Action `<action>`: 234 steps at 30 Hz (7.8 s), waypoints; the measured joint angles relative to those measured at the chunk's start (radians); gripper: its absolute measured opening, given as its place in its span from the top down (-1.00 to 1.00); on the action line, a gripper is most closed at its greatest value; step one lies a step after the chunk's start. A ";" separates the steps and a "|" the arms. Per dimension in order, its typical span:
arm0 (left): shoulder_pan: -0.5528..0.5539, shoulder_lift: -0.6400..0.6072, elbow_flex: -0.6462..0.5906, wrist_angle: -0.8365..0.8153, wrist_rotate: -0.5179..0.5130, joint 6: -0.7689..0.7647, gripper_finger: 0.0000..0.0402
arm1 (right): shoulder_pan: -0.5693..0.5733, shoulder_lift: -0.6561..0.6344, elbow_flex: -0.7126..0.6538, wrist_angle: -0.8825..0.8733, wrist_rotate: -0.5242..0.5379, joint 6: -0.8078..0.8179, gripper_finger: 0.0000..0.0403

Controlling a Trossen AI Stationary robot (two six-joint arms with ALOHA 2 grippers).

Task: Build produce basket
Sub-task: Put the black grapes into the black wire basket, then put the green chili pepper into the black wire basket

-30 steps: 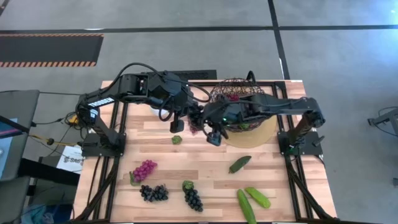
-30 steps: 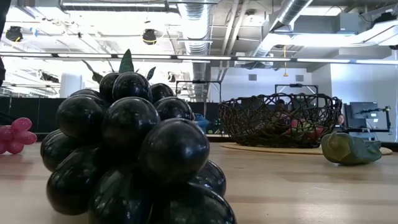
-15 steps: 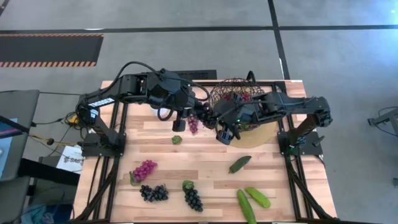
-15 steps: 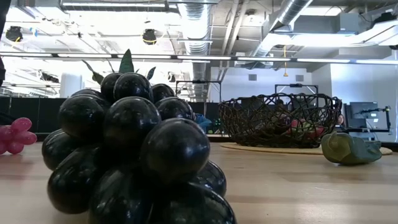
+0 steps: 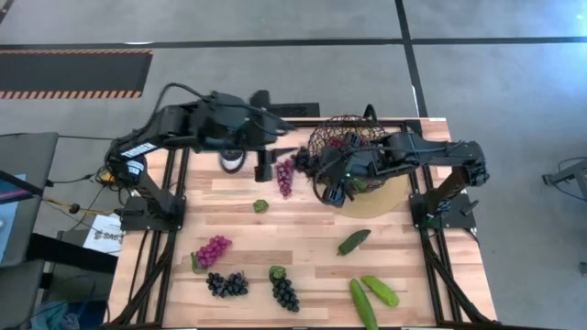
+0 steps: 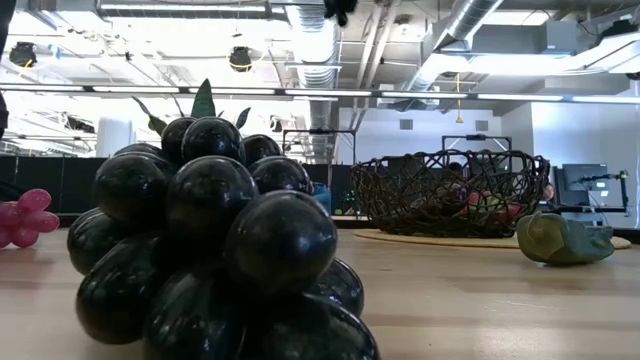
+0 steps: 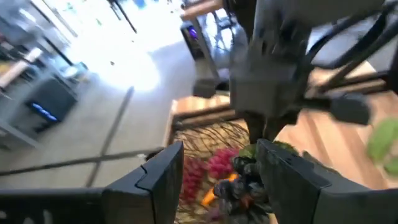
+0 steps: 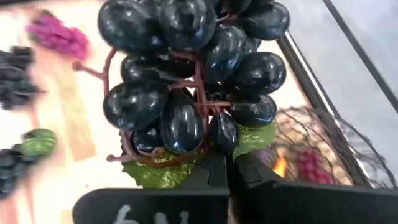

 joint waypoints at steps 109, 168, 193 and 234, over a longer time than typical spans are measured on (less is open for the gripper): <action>-0.575 -0.301 -0.413 -0.538 -0.809 -1.031 0.04 | -0.086 -0.209 -0.533 0.096 -0.514 0.326 0.02; -0.574 -0.299 -0.413 -0.463 -0.852 -1.006 0.04 | 0.292 0.085 -0.627 0.356 -0.471 -0.014 -0.16; -0.574 -0.299 -0.413 -0.479 -0.824 -1.016 0.04 | 0.299 0.287 -0.628 0.383 -0.479 -0.213 -0.16; -0.574 -0.299 -0.413 -0.479 -0.823 -1.032 0.04 | 0.193 0.317 -0.591 0.285 -0.450 -0.105 0.98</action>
